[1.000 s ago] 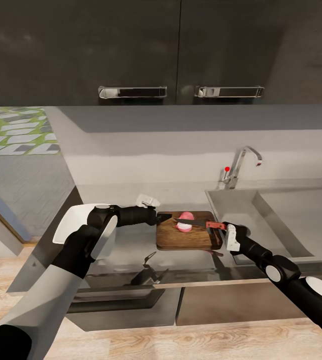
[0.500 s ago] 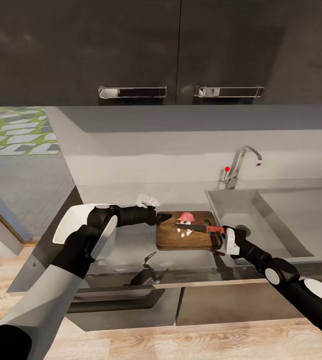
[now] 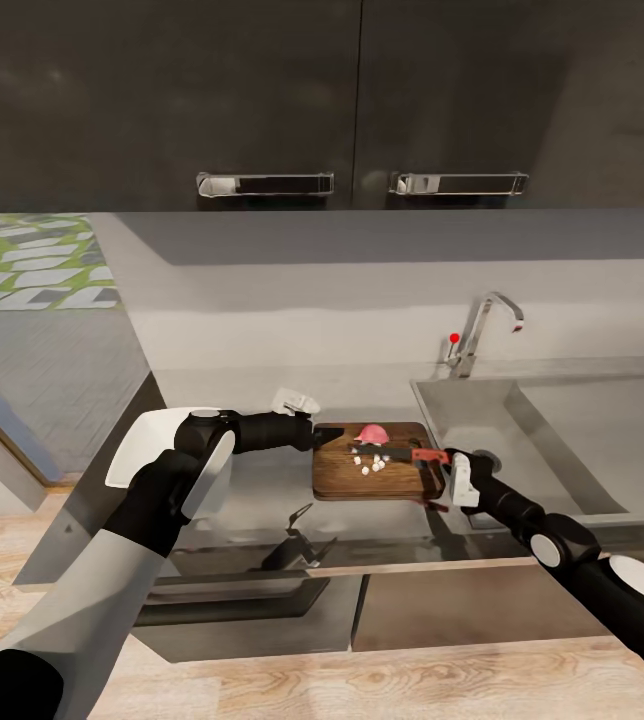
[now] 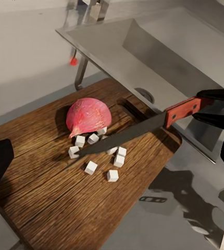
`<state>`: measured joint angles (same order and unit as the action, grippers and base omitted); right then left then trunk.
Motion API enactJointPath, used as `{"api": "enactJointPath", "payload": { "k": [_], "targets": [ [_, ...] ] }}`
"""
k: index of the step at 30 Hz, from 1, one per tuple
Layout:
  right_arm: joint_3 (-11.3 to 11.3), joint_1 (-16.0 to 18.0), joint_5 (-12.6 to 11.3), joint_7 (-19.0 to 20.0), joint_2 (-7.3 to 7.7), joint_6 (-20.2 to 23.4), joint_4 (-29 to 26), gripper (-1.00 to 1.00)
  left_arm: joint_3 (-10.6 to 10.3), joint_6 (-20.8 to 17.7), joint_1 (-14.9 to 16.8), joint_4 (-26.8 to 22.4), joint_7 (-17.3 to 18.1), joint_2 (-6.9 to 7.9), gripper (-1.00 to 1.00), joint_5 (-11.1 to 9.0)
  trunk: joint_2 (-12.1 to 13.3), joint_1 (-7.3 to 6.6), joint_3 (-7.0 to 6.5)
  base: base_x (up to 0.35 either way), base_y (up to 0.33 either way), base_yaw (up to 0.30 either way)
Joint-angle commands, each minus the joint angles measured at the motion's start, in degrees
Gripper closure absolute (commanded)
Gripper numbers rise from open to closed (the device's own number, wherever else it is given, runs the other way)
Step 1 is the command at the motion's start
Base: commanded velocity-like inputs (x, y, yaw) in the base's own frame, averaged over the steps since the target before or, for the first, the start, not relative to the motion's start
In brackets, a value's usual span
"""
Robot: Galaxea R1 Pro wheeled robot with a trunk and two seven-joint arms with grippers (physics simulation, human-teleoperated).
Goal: In the kitchen, take the Vidalia onion out of the sink, dice it on the chopping board with the paring knife, put the diced onion into the bowl on the countertop, then place both the paring knife and the chopping board into the sink.
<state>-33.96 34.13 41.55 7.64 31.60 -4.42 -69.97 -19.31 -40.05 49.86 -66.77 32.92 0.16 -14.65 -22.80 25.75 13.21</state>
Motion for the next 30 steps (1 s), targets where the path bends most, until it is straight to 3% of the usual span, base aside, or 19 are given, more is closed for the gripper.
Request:
{"api": "enactJointPath", "payload": {
  "k": [1, 5, 13, 16, 30],
  "targets": [
    [0.01, 0.06, 0.43, 0.12, 0.04, -0.09, -0.08, 1.00, -0.03, -0.38, 0.06, -0.03, -0.05, 0.02, -1.00, -0.30, -0.12, 0.04, 0.12, 0.000, 0.000, 0.000],
    [0.99, 0.06, 0.37, 0.10, 0.04, -0.14, -0.15, 1.00, -0.03, -0.38, 0.06, -0.03, -0.05, 0.02, -1.00, -0.30, -0.12, 0.04, 0.12, 0.000, 0.000, 0.000],
    [6.54, 0.06, 0.28, 0.10, -0.09, 0.16, -0.17, 1.00, -0.03, -0.32, 0.06, -0.03, -0.05, 0.02, -1.00, -0.30, -0.12, 0.04, 0.12, 0.000, 0.000, 0.000],
    [7.61, 0.06, 0.28, 0.10, -0.14, 0.26, -0.17, 1.00, -0.03, -0.30, 0.06, -0.03, -0.05, 0.02, -1.00, -0.30, -0.12, 0.04, 0.12, 0.008, 0.000, 0.000],
    [8.01, 0.06, 0.23, -1.90, -0.34, 0.38, -0.17, 1.00, -0.03, -0.30, 0.06, -0.03, -0.05, 0.02, -1.00, -0.30, -0.12, 0.04, 0.12, 0.073, 0.000, 0.000]
  ]
}}
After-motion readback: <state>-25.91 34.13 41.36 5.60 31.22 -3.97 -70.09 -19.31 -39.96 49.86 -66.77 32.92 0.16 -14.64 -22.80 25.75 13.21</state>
